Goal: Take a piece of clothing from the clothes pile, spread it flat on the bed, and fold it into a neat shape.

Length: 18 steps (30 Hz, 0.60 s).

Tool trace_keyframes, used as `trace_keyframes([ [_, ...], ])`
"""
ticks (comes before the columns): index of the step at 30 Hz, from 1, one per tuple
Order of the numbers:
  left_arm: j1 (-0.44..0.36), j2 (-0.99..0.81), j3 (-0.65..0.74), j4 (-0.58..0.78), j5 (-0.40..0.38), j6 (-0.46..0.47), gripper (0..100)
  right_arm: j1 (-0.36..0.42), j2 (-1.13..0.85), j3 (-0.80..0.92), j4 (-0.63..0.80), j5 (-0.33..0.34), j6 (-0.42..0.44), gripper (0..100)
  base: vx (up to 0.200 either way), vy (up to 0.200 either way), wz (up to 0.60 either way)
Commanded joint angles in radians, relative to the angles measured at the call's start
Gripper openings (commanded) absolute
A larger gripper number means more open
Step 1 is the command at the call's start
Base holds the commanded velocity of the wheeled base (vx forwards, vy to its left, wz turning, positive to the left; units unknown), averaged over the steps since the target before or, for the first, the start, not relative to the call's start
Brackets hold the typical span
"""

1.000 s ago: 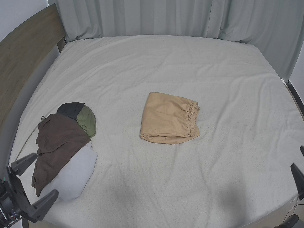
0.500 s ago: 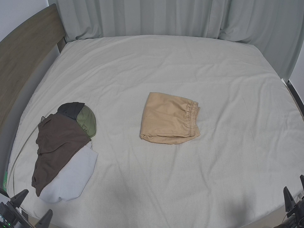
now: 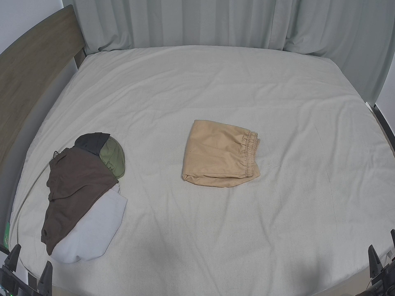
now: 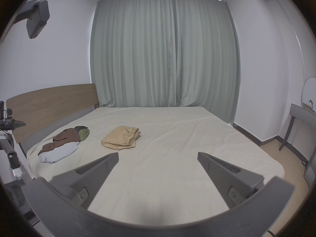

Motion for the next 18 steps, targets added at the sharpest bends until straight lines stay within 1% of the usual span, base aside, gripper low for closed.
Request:
trace_keyframes([
  [1,0.021,-0.049,0.016,0.000,-0.001,-0.001,100,0.000,-0.013,0.018,0.000,0.000,0.001,100,0.000,0.000,0.00],
  [18,0.021,-0.049,0.016,-0.001,-0.001,-0.005,100,0.002,-0.013,0.018,0.000,0.000,0.002,100,0.000,0.000,0.00],
])
